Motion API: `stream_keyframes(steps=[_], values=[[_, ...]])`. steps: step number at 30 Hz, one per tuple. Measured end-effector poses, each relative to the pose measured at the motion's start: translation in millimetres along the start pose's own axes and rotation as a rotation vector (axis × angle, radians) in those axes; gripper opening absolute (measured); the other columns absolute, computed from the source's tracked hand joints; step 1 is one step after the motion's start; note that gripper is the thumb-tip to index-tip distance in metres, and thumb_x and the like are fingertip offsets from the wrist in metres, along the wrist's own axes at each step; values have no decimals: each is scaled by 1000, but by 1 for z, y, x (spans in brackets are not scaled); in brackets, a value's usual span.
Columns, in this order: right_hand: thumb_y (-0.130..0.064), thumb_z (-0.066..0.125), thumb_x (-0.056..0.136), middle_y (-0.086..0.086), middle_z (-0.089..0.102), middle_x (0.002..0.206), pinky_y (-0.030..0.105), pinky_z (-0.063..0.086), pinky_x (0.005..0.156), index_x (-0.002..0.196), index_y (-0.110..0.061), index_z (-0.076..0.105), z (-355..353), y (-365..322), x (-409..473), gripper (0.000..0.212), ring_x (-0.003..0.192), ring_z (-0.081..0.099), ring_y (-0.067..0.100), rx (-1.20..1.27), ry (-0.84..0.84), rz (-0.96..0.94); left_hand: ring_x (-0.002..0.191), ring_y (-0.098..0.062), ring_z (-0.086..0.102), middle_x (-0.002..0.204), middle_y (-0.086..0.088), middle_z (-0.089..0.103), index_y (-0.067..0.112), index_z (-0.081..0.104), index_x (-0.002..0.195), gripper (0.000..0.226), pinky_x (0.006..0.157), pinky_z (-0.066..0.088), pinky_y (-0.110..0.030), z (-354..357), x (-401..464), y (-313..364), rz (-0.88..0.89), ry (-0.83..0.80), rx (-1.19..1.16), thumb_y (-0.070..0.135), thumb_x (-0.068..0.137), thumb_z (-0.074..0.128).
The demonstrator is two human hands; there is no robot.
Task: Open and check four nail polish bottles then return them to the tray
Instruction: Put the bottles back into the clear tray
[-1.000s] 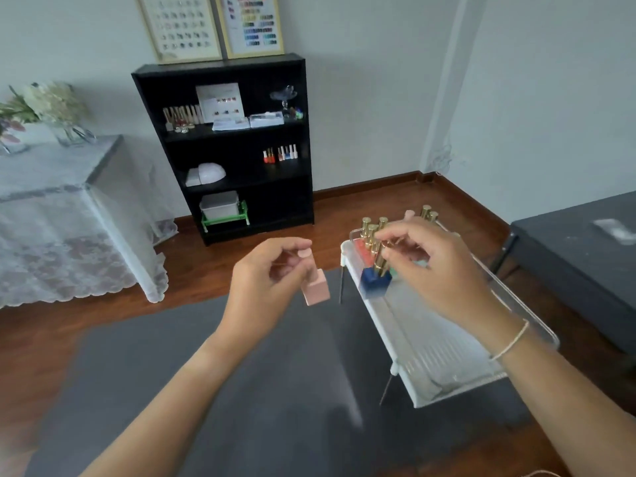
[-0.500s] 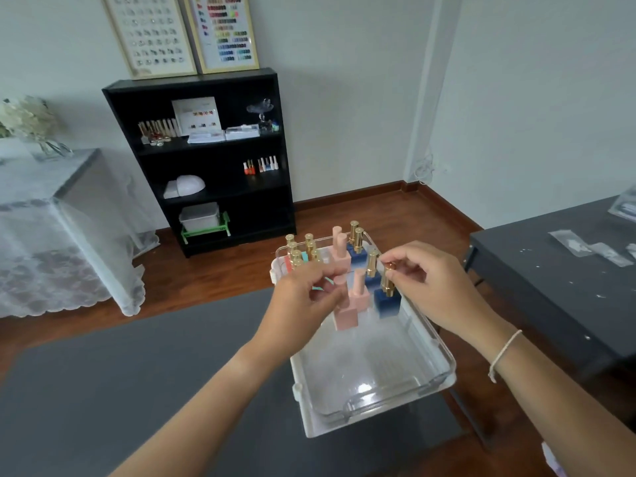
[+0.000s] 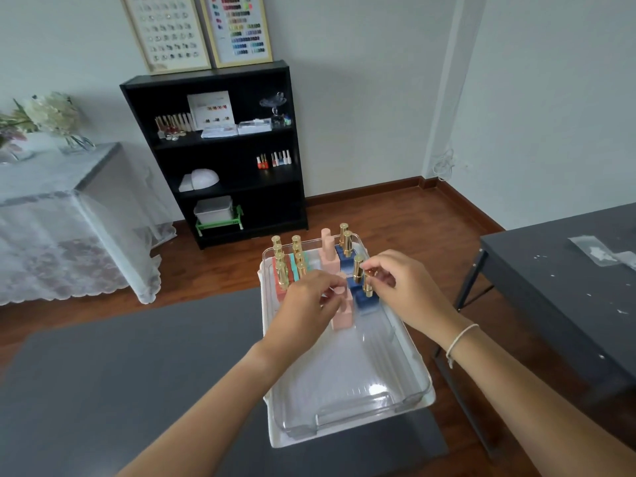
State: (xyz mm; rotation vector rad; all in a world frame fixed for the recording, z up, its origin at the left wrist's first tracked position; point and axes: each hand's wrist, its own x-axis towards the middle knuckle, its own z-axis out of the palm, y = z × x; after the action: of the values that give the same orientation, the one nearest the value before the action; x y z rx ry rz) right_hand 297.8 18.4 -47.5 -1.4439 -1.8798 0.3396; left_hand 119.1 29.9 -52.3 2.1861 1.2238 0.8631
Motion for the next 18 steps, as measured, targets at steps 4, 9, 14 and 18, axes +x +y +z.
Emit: stream_keyframes(steps=[4, 9, 14, 18], values=[[-6, 60, 84, 7, 63, 100, 4, 45, 63, 106, -9, 63, 4, 7, 6, 23, 75, 56, 10, 4, 3, 4, 92, -16, 57, 98, 0, 56, 8, 64, 106, 21, 88, 52, -31, 3, 9, -2, -4, 22, 34, 7, 86, 57], [-5, 61, 84, 9, 63, 100, 6, 44, 66, 107, -7, 63, 7, 13, 14, 23, 78, 58, 14, 20, 23, 8, 91, -18, 57, 99, -6, 60, 8, 65, 106, 21, 87, 53, -37, 5, 22, -5, 2, 41, 62, 7, 87, 57], [-4, 60, 84, 12, 63, 97, 22, 49, 67, 105, -5, 63, 12, 13, 21, 21, 76, 58, 18, 22, 30, -9, 93, -19, 57, 104, -8, 61, 9, 64, 108, 22, 88, 52, -38, 6, 31, -10, -7, 49, 85, 9, 88, 55], [-3, 60, 84, 12, 62, 96, 18, 47, 66, 104, -3, 63, 15, 15, 28, 20, 75, 58, 18, 16, 38, -19, 93, -20, 56, 104, -9, 62, 8, 64, 108, 23, 89, 51, -37, 5, 39, -15, -6, 60, 105, 7, 88, 55]])
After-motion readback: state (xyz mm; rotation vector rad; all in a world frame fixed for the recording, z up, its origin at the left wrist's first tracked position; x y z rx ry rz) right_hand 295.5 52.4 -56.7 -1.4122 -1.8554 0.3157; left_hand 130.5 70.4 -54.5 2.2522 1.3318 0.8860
